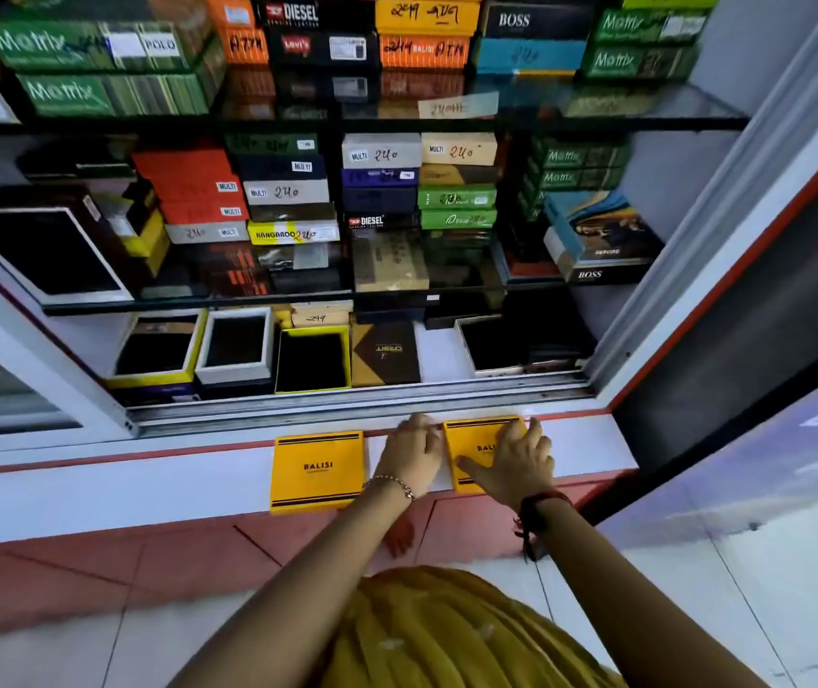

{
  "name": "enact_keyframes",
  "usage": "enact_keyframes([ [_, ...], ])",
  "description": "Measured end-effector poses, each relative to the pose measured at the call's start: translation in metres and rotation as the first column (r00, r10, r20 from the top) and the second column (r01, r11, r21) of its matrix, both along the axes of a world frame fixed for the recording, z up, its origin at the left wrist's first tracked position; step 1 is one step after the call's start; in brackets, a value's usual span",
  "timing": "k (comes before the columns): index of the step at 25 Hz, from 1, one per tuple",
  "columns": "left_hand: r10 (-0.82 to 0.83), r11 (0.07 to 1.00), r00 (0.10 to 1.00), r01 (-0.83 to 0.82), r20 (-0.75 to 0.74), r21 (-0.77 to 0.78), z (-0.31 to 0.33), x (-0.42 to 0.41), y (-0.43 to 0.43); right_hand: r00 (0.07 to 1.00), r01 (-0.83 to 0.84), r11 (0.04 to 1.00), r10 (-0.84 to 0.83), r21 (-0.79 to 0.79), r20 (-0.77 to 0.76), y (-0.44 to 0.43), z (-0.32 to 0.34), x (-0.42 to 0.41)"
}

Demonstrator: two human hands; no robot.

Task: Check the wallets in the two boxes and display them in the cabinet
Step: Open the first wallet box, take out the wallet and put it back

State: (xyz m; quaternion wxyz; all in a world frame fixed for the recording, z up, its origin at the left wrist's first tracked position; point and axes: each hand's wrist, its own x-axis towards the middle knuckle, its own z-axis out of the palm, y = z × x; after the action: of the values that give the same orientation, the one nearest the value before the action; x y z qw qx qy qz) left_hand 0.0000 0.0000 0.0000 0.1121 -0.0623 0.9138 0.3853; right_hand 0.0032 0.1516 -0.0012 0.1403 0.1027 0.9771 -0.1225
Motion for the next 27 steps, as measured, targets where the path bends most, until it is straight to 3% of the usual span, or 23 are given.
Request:
enact_keyframes([
  [3,0.017,0.984,0.971,-0.059,0.239,0.17,-0.021,0.001,0.001,0.997,-0.001,1.0,0.003,-0.026,0.078,-0.003,-0.011,0.006],
  [8,0.07,0.897,0.915,-0.232,0.396,0.376,-0.035,-0.004,-0.003,0.999,-0.053,0.994,0.054,-0.099,0.001,-0.004,-0.018,0.013],
  [11,0.124,0.777,0.856,-0.398,0.502,0.487,-0.033,0.0,-0.005,1.0,-0.009,0.974,0.002,-0.228,-0.029,-0.004,-0.019,0.015],
  [19,0.09,0.509,0.837,-0.505,0.54,0.697,-0.034,0.013,-0.002,0.995,0.086,0.81,-0.097,-0.58,0.013,-0.008,-0.017,0.017],
  [24,0.104,0.471,0.846,-0.505,0.523,0.723,-0.026,0.011,0.005,0.979,0.174,0.603,-0.188,-0.778,0.074,0.0,-0.023,0.026],
  [25,0.106,0.451,0.836,-0.523,0.539,0.723,-0.024,0.012,0.008,0.978,0.166,0.586,-0.2,-0.793,0.058,0.0,-0.026,0.028],
  [27,0.094,0.407,0.814,-0.557,0.573,0.724,-0.019,0.014,0.012,0.976,0.139,0.639,-0.216,-0.756,-0.003,-0.001,-0.031,0.029],
])
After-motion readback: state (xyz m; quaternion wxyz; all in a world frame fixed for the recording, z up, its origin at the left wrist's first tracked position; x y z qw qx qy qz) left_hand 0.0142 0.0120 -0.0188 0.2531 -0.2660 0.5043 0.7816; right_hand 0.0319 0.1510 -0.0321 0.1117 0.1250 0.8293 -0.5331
